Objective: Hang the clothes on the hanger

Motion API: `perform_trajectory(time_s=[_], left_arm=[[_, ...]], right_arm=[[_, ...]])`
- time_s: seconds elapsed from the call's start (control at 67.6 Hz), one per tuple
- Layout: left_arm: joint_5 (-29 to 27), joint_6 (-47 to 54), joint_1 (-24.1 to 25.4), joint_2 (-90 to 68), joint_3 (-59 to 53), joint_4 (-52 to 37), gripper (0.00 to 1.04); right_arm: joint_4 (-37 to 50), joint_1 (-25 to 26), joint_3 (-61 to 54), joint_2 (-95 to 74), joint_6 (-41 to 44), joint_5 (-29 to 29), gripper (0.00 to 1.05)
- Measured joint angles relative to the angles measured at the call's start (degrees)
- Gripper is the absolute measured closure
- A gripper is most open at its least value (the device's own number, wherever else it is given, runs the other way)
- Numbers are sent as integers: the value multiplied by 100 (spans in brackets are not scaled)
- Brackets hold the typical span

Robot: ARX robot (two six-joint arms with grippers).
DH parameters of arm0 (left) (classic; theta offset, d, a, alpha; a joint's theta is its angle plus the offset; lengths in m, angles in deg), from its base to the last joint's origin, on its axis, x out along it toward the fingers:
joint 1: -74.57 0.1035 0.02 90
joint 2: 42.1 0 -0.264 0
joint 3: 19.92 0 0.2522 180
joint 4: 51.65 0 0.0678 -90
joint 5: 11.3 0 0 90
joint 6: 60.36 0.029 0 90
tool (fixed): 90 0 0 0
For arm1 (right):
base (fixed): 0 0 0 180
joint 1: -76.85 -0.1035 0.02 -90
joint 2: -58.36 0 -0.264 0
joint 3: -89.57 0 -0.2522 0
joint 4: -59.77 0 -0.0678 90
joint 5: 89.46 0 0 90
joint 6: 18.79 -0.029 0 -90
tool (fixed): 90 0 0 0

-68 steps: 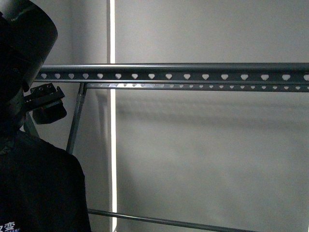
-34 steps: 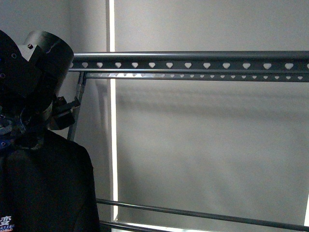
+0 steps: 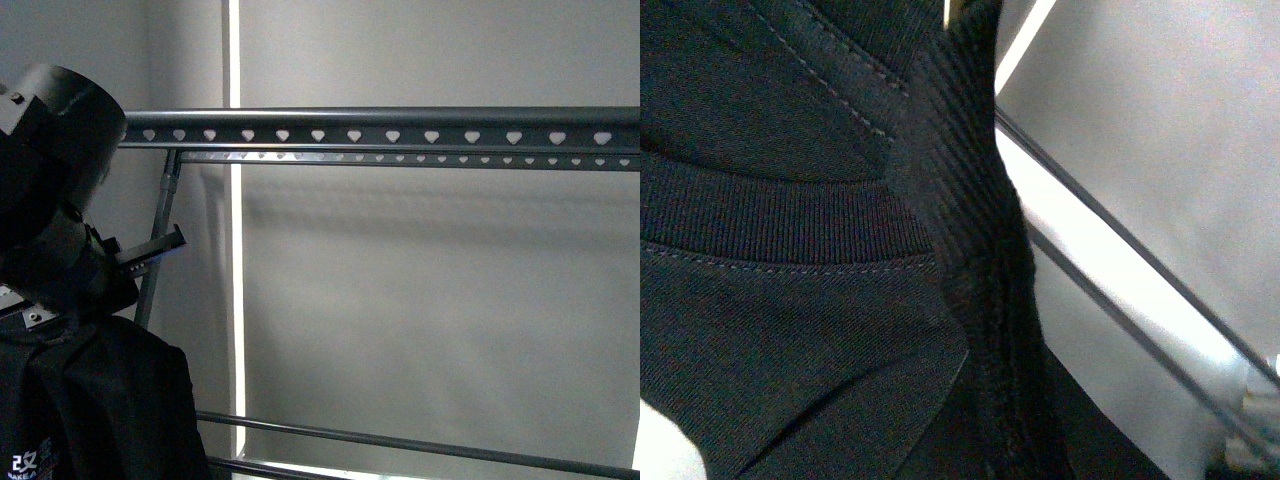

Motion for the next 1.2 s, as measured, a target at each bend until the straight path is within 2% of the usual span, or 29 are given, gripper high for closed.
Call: perform_trajectory(time_s=[0.148,0.311,0.414,0.547,0.843,1.198], left_arm=[[1276,1034,-168,828,-903,-221,101],[2538,2371,-219,1412,-1202,-170,101],[3958,3880,-251,1801,-1259,435,101],[4760,5340,-299,1930,-1176,555,101],[5086,8832,-297,1716,-387,1349,101],[5141,11352,-380,1217,369,1322,101]], right_arm=[[0,0,0,0,0,-2,7],[0,0,0,0,-2,-2,7],[0,0,0,0,0,4,7],[0,0,0,0,0,2,7],[0,0,0,0,0,0,7],[0,0,0,0,0,0,7]])
